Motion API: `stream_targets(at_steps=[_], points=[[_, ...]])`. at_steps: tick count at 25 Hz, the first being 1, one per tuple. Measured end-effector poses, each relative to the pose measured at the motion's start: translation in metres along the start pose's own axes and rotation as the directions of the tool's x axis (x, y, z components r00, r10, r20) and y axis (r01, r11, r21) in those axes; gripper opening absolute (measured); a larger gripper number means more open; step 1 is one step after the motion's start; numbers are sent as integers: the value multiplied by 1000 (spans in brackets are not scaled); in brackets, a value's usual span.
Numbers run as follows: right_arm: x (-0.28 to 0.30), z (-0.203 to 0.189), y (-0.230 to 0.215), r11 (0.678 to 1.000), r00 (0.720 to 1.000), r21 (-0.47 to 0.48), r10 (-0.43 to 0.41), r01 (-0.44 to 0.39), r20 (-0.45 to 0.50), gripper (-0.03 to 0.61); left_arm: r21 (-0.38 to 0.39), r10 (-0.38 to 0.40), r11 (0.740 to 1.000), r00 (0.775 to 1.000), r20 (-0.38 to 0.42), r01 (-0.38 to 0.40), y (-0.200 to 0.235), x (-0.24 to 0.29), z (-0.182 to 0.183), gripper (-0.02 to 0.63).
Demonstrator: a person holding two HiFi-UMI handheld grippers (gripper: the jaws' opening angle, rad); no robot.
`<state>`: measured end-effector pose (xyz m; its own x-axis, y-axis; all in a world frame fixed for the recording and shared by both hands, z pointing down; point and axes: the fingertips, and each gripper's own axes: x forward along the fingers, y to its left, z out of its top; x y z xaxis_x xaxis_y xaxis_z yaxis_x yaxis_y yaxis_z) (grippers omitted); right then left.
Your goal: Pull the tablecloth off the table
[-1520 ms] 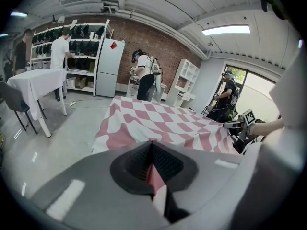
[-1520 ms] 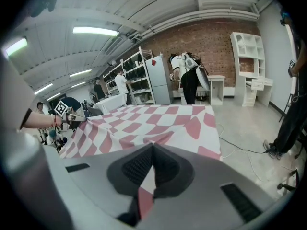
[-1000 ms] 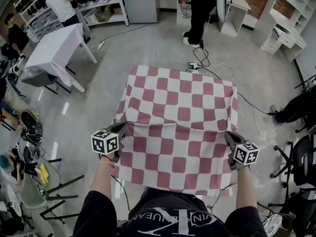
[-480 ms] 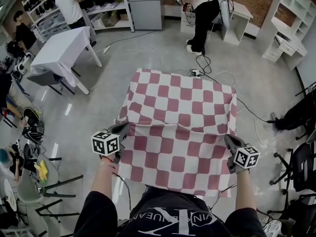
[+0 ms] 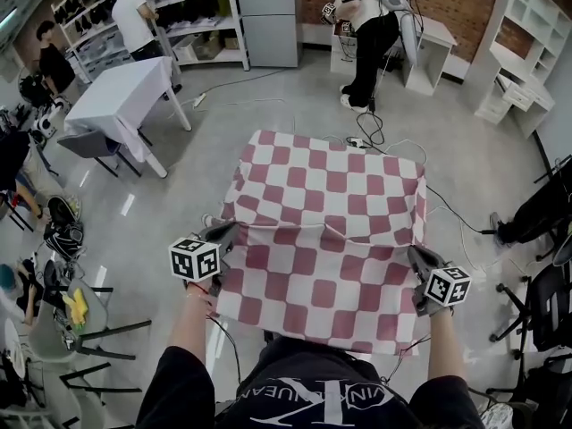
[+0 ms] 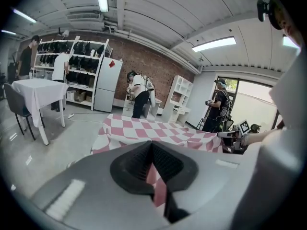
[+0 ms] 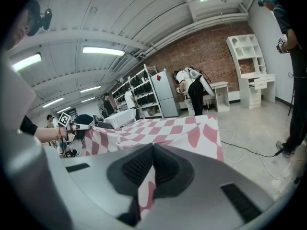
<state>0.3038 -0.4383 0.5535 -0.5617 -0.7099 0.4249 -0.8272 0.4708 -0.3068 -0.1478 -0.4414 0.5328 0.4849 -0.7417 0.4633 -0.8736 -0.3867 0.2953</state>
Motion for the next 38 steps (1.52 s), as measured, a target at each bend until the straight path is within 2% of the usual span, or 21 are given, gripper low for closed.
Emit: stream_targets(at_steps=[12,17,21,33,38], points=[[-52,0,48,998,993,51,-50,45,108,9,-1,-82,997,993,88,82,-22,-65,-1,11],[-81,-6,67,995,985,63,-81,72,151,9,28,-105,994,989,102,102,-36,-91,-5,11],[-108,-9,92,995,975,74,-86,72,204,9,-17,-126,991,977,170,131,-37,-122,-5,11],[-184,-34,150,992,956,83,-117,98,270,9,9,-144,989,963,230,146,-49,-199,-21,11],[-208,-45,168,991,956,74,-124,108,265,9,5,-146,989,959,244,150,-60,-220,-27,11]])
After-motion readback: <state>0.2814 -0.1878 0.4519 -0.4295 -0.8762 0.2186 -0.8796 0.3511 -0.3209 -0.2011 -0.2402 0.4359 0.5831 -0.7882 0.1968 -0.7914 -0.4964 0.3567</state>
